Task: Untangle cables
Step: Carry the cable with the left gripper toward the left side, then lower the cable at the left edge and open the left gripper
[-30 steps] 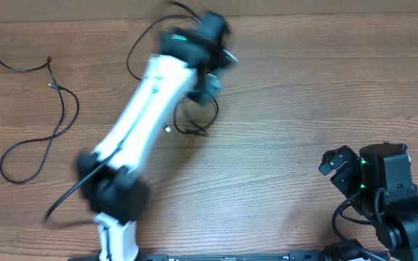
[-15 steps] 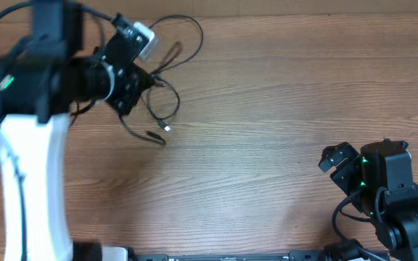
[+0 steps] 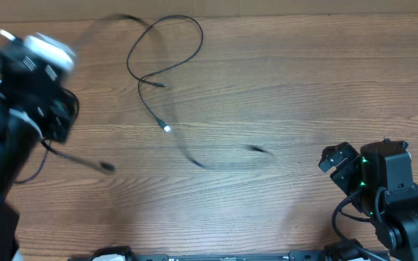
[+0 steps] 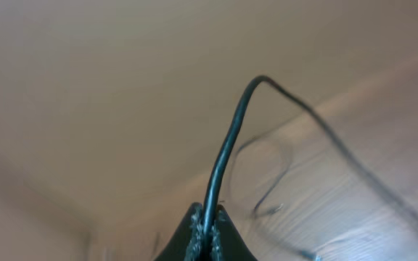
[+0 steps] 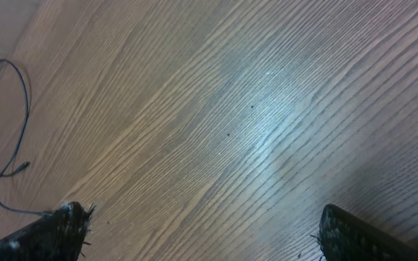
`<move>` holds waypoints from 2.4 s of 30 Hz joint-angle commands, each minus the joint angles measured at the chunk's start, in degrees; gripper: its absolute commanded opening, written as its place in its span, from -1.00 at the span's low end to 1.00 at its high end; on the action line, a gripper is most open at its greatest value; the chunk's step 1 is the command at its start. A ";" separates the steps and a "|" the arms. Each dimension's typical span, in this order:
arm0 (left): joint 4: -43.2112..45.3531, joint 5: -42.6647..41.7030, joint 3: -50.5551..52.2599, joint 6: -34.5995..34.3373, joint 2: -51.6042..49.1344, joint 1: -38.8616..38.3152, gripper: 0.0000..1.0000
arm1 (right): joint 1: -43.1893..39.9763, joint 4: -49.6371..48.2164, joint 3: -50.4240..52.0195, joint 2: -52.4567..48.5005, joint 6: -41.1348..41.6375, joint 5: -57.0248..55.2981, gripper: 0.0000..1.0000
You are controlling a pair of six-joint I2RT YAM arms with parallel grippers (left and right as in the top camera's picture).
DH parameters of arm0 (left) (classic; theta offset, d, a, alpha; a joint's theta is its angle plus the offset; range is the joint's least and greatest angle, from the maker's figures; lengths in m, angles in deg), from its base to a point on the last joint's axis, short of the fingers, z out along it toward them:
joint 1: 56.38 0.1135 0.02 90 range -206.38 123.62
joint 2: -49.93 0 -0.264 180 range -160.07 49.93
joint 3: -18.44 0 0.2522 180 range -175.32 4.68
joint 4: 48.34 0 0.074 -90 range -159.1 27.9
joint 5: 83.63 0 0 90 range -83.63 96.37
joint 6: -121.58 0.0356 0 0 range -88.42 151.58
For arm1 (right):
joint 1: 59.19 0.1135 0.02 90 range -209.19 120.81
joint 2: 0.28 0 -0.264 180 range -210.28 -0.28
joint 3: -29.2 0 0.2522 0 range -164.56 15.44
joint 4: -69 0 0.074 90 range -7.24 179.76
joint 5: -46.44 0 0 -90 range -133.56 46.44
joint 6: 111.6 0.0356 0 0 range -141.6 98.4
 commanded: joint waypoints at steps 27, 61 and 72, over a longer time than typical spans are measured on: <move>-11.28 6.93 0.87 -12.94 -7.43 0.35 -0.92 | 0.11 -0.13 -0.13 0.15 -0.17 -0.07 1.00; -2.34 19.47 42.75 -44.17 -13.27 0.31 -0.91 | 0.11 -1.09 -0.13 0.15 -0.15 -1.60 1.00; 14.95 20.50 60.89 -47.12 -17.73 0.31 -0.36 | 0.11 -1.51 -0.13 0.04 -0.13 -1.60 1.00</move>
